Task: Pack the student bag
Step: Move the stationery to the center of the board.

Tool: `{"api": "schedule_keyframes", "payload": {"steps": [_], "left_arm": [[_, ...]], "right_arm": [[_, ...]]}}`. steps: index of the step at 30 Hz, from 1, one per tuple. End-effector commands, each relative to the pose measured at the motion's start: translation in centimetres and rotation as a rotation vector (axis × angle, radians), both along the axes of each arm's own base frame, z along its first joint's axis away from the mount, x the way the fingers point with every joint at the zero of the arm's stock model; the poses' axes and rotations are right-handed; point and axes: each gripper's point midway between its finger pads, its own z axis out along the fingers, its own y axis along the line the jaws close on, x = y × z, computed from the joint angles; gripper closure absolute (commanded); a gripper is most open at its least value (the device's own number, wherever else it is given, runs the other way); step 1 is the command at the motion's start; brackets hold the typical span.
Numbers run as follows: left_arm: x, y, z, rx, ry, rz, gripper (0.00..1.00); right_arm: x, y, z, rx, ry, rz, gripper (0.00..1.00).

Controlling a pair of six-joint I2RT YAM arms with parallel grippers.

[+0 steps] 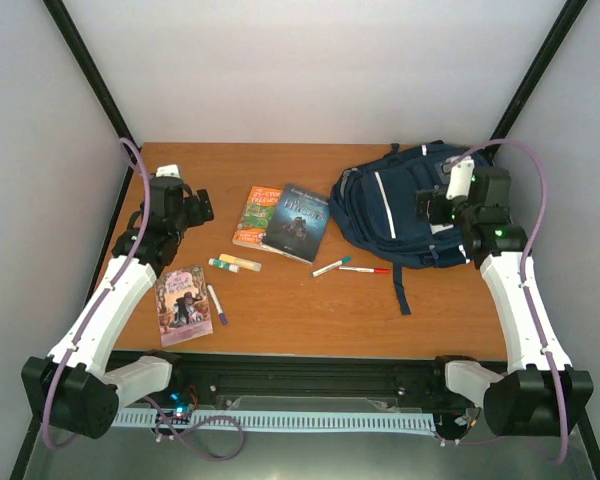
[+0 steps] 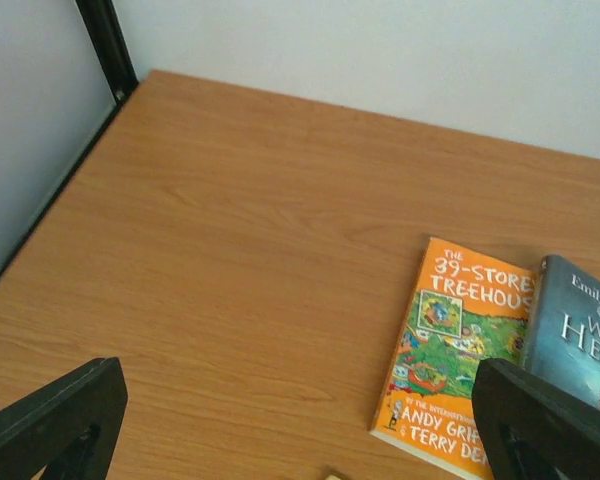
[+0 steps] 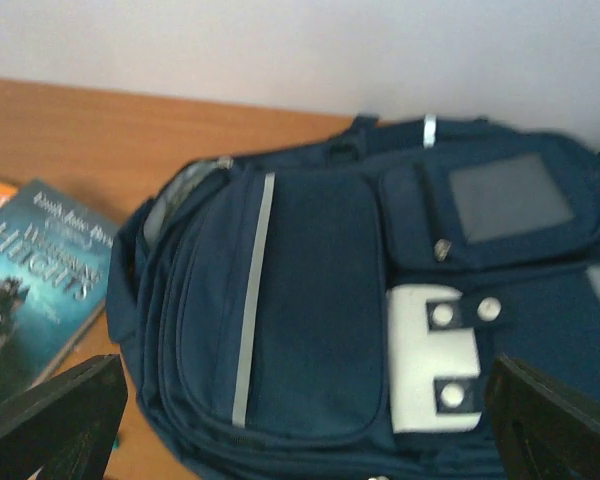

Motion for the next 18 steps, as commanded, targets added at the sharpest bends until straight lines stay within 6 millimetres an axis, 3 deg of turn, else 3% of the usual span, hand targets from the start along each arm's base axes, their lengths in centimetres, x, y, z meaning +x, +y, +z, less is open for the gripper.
{"api": "schedule_keyframes", "payload": {"steps": [1, 9, 13, 18], "left_arm": [[1.1, -1.3, -0.2, -0.124, -0.031, -0.067, 0.02], [2.0, -9.0, -1.5, -0.209, 0.074, -0.422, 0.19], [2.0, -14.3, -2.6, -0.238, 0.151, -0.571, 0.28], [1.3, -21.8, -4.0, -0.200, 0.224, -0.735, 0.31]], "right_arm": [[-1.0, 0.7, -1.9, 0.036, 0.007, 0.060, 0.00], [-3.6, 2.3, -7.7, 0.019, 0.088, 0.207, 0.00], [-3.9, 2.2, -8.7, 0.008, 0.087, 0.214, 0.00], [-3.9, 1.6, -9.3, -0.002, 0.092, 0.186, 0.00]]}}
